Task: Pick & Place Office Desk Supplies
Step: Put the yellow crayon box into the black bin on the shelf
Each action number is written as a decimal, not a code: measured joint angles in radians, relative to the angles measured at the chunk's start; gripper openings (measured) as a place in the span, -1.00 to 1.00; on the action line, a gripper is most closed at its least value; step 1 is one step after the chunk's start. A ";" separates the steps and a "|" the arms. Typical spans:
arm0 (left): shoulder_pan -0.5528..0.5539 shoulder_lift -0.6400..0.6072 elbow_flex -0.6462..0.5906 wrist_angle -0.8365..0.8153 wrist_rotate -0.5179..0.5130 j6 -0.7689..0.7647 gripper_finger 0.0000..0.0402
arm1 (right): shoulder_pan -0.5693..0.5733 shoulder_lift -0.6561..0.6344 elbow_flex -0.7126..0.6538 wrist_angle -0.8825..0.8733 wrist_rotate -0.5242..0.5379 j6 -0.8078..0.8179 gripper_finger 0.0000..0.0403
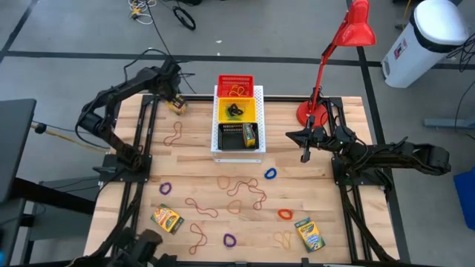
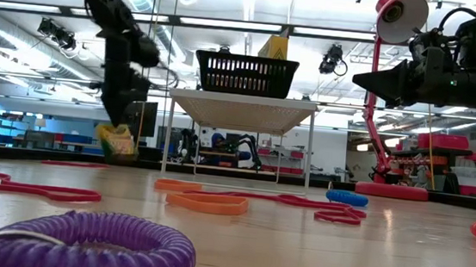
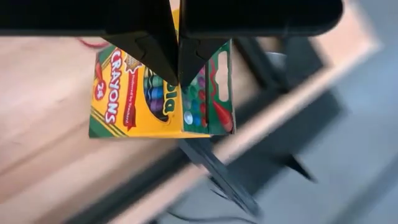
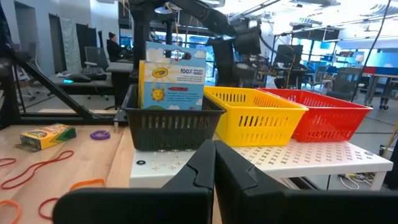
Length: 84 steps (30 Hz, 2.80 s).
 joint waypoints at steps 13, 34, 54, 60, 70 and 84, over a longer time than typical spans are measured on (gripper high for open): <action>-0.268 -0.015 0.003 0.029 -0.400 0.032 -0.98 | 0.000 0.000 0.000 0.000 0.000 0.000 -0.97; -0.535 -0.015 0.002 -0.204 -0.569 -0.136 -0.98 | 0.000 0.000 0.000 0.000 -0.002 0.000 -0.97; -1.180 -0.215 0.002 -0.585 -0.591 -0.668 -0.99 | 0.028 0.000 0.000 0.015 0.002 0.008 -0.97; -1.421 -0.211 0.002 -0.550 -0.590 -0.732 -0.99 | 0.061 0.000 0.000 0.026 0.002 0.013 -0.97; -1.673 -0.142 0.002 -0.256 -0.584 -0.725 -0.99 | 0.140 0.000 0.000 0.027 0.003 0.096 -0.97; -1.612 0.158 0.002 0.463 -0.666 0.043 -0.99 | 0.370 0.000 0.000 -0.018 0.177 0.132 -0.97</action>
